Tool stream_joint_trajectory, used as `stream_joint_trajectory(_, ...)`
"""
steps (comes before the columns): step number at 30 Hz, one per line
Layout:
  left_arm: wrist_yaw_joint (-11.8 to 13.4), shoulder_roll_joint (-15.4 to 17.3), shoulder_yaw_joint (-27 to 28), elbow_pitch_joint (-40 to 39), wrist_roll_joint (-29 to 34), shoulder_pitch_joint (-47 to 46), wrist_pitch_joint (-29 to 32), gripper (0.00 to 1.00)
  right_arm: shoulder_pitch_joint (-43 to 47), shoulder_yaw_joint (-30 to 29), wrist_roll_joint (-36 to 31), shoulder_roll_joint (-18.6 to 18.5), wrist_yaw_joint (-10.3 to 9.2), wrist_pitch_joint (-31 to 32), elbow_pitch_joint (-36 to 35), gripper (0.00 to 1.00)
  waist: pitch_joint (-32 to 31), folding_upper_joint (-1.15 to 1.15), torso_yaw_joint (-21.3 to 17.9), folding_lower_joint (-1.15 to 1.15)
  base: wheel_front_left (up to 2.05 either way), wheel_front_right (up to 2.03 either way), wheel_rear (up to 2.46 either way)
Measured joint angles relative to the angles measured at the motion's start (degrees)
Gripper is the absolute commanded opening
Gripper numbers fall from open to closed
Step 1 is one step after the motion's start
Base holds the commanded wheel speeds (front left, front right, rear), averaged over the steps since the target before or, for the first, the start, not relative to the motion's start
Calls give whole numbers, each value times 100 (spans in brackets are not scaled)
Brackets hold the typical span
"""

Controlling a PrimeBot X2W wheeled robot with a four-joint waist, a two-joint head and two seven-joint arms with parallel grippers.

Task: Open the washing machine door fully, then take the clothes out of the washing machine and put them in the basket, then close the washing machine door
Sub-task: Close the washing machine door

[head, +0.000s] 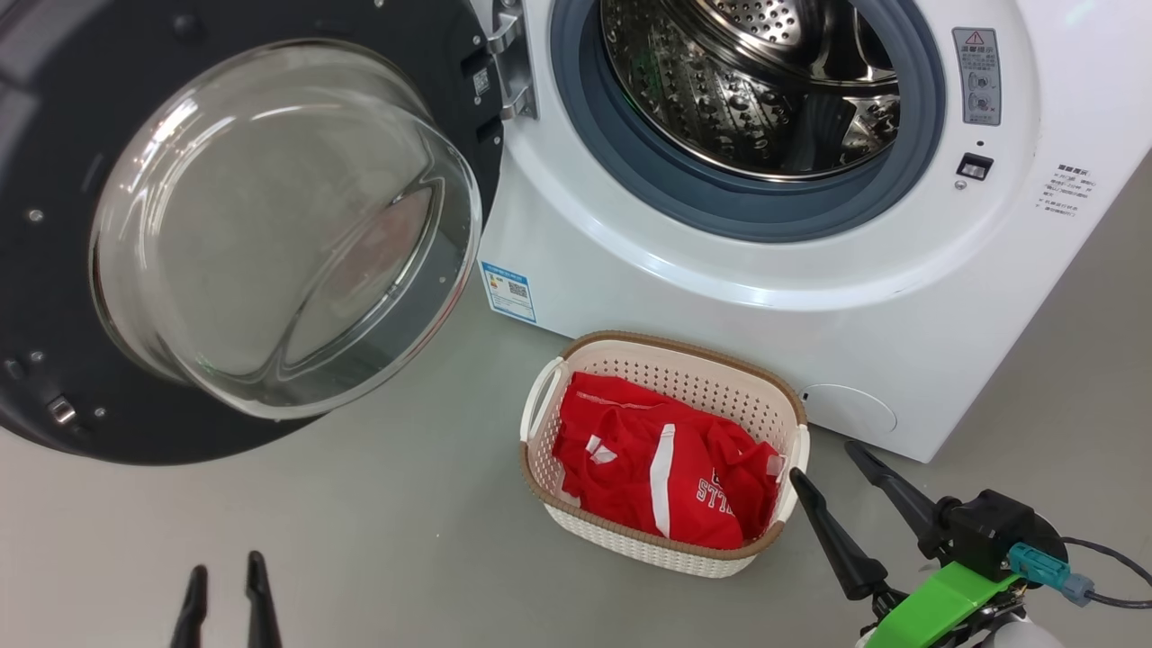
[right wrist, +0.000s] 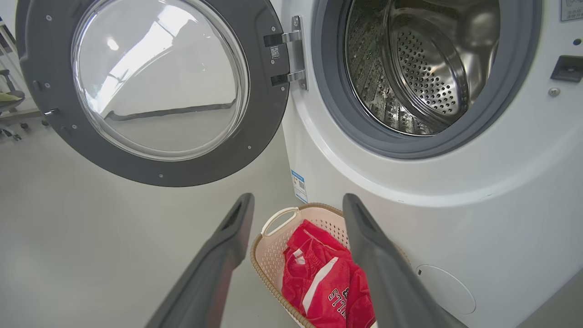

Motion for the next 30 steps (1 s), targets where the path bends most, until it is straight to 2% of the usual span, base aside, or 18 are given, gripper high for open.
stream_joint_trajectory(1, -42, 0, 1, -35, -1, -3, 0, 0, 0, -1, 0, 1, 0, 0, -1, 100, 0, 0, 1, 0, 0, 0, 0)
stream_joint_trajectory(5, -247, -2, 167, -236, -119, -78, 0, 0, 1, -4, -1, 4, 0, 0, -3, 100, 11, 0, -9, 0, 0, 0, 0)
stream_joint_trajectory(10, -597, 19, 697, -713, -2, -517, -1, 0, 2, -75, -1, 9, 0, 0, -27, 100, 41, 0, -59, 0, 0, 0, 0)
stream_joint_trajectory(15, -806, 289, 1269, -1037, 11, -1287, -3, 0, 3, -115, -1, 4, 0, 0, -57, 100, 114, 0, -118, 0, 0, 0, 0)
stream_joint_trajectory(18, -902, 545, 1564, -1055, -240, -1917, -12, 0, 2, -134, -1, -1, 0, 0, -62, 100, 172, 0, -150, 0, 0, 0, 0)
stream_joint_trajectory(21, -949, 973, 1882, -771, -532, -2614, -18, 0, -1, -137, -2, -14, 0, 0, -67, 100, 232, 0, -195, 0, 0, 0, 0)
stream_joint_trajectory(25, -956, 1537, 2208, -71, -970, -3560, -19, 0, -3, -147, -2, -18, 0, 0, -79, 100, 290, 0, -268, 0, 0, 0, 0)
stream_joint_trajectory(30, -959, 2134, 2363, 1220, -1616, -4532, 147, 0, -12, -151, -2, -32, 0, 0, -88, 100, 365, 0, -360, 0, 0, 0, 0)
